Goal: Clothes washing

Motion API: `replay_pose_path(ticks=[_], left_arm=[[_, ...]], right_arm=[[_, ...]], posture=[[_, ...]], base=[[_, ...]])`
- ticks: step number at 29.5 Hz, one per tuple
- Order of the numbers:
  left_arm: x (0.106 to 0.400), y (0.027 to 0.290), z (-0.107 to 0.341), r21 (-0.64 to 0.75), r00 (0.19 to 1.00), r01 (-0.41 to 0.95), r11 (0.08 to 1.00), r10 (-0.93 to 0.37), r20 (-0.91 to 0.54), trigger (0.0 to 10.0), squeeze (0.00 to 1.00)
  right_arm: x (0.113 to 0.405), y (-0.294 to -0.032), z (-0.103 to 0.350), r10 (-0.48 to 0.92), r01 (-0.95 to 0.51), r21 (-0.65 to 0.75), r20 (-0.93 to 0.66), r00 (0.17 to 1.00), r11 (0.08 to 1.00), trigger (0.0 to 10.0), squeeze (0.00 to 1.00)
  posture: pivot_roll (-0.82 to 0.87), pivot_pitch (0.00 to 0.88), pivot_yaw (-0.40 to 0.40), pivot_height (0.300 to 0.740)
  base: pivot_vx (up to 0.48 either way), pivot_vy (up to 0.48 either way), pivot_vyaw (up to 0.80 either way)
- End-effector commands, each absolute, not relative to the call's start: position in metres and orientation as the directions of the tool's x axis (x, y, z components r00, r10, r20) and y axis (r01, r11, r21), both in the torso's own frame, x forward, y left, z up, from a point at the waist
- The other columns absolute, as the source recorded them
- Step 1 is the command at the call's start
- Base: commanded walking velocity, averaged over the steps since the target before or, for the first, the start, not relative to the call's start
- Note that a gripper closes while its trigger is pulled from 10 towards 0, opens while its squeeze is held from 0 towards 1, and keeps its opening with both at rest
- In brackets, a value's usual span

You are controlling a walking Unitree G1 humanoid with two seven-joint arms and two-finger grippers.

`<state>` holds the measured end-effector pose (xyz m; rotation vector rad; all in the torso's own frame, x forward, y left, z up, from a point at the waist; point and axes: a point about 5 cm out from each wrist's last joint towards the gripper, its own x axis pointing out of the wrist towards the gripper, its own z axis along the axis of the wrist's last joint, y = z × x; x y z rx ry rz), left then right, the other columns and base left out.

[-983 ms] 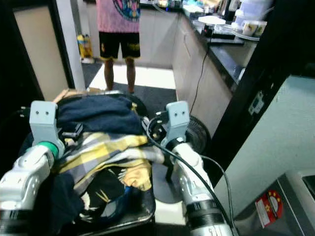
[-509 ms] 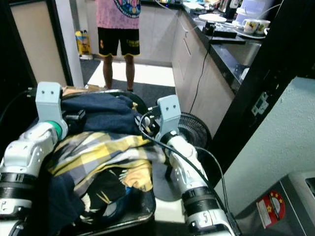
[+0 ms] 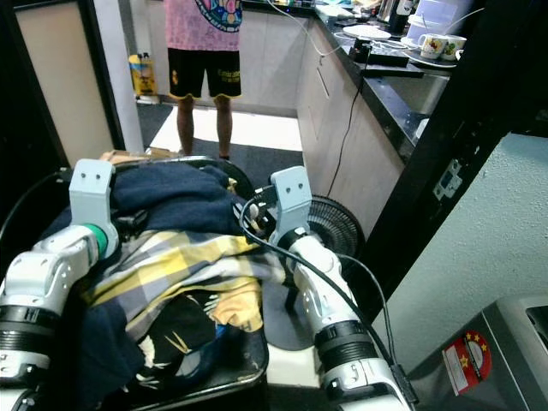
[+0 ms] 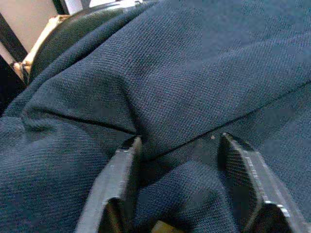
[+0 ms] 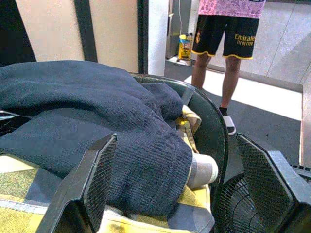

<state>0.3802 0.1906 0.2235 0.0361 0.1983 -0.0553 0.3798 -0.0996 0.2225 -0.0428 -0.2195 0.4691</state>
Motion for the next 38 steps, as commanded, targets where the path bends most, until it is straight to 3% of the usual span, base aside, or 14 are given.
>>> replay_pose_path(ticks=[1,9,14,18,21,22,24,25,27,29,30,32,36,38], left_arm=[[0.379,0.189,0.211,0.027,0.964,0.076,0.997,-0.067,-0.256,0.0,0.0],[0.379,0.188,0.217,0.027,0.968,0.099,0.995,-0.09,-0.236,0.0,0.0],[0.376,0.177,0.246,-0.019,0.982,0.184,0.983,-0.185,-0.03,0.0,0.0],[0.374,0.175,0.254,-0.039,0.978,0.207,0.977,-0.206,0.03,0.0,0.0],[0.368,0.173,0.274,-0.114,0.954,0.26,0.959,-0.237,0.182,0.0,0.0],[0.363,0.173,0.29,-0.167,0.923,0.304,0.938,-0.246,0.297,0.0,0.0],[0.363,0.173,0.29,-0.167,0.923,0.304,0.938,-0.246,0.297,0.0,0.0],[0.357,0.175,0.307,-0.227,0.879,0.353,0.908,-0.238,0.412,0.0,0.0],[0.357,0.175,0.307,-0.227,0.879,0.353,0.908,-0.238,0.412,0.0,0.0],[0.34,0.177,0.344,-0.307,0.743,0.506,0.806,-0.227,0.629,0.0,0.0],[0.34,0.177,0.344,-0.307,0.743,0.506,0.806,-0.227,0.629,0.0,0.0],[0.316,0.179,0.375,-0.306,0.56,0.678,0.669,-0.199,0.804,0.0,0.0],[0.303,0.182,0.388,-0.291,0.468,0.753,0.59,-0.17,0.867,0.0,0.0],[0.302,0.184,0.389,-0.302,0.463,0.76,0.576,-0.154,0.873,0.0,0.0]], right_arm=[[0.381,-0.099,0.224,0.454,-0.444,-0.095,0.204,0.867,0.891,10.0,0.0],[0.381,-0.101,0.224,0.45,-0.439,-0.099,0.206,0.869,0.893,10.0,0.0],[0.382,-0.103,0.224,0.445,-0.434,-0.101,0.214,0.869,0.895,10.0,0.0],[0.382,-0.103,0.224,0.445,-0.433,-0.101,0.217,0.869,0.896,10.0,0.0],[0.382,-0.102,0.225,0.445,-0.434,-0.1,0.22,0.868,0.895,10.0,0.0],[0.382,-0.102,0.225,0.445,-0.434,-0.1,0.223,0.867,0.895,10.0,0.0],[0.382,-0.102,0.225,0.445,-0.434,-0.1,0.223,0.867,0.895,10.0,0.0],[0.382,-0.103,0.226,0.445,-0.434,-0.1,0.225,0.867,0.896,10.0,0.0],[0.382,-0.103,0.226,0.445,-0.434,-0.1,0.225,0.867,0.896,10.0,0.0],[0.383,-0.103,0.228,0.443,-0.432,-0.098,0.233,0.866,0.896,10.0,0.0],[0.383,-0.103,0.228,0.443,-0.432,-0.098,0.233,0.866,0.896,10.0,0.0],[0.383,-0.104,0.236,0.427,-0.424,-0.074,0.265,0.865,0.903,10.0,0.0],[0.383,-0.106,0.242,0.413,-0.415,-0.056,0.288,0.864,0.908,10.0,0.0],[0.384,-0.107,0.244,0.408,-0.411,-0.055,0.293,0.865,0.91,10.0,0.0]], posture=[[0.0,0.088,-0.039,0.74],[0.0,0.086,-0.032,0.74],[0.0,0.085,-0.032,0.74],[0.0,0.084,-0.033,0.74],[0.0,0.081,-0.033,0.74],[0.0,0.08,-0.034,0.74],[0.0,0.08,-0.034,0.74],[0.0,0.078,-0.034,0.74],[0.0,0.078,-0.034,0.74],[0.0,0.072,-0.033,0.74],[0.0,0.072,-0.033,0.74],[0.0,0.066,-0.034,0.74],[-0.01,0.066,-0.033,0.74],[-0.01,0.064,-0.035,0.74]], base=[[0.0,0.0,0.0],[0.0,0.0,0.0],[0.0,0.0,0.0],[0.0,0.0,0.0],[0.0,0.0,0.0],[0.0,0.0,0.0],[0.0,0.0,0.0],[0.0,0.0,0.0],[0.0,0.0,0.0],[0.0,0.0,0.0],[0.0,0.0,0.0],[0.0,0.0,0.0],[0.0,0.0,0.0],[0.0,0.0,0.0]])
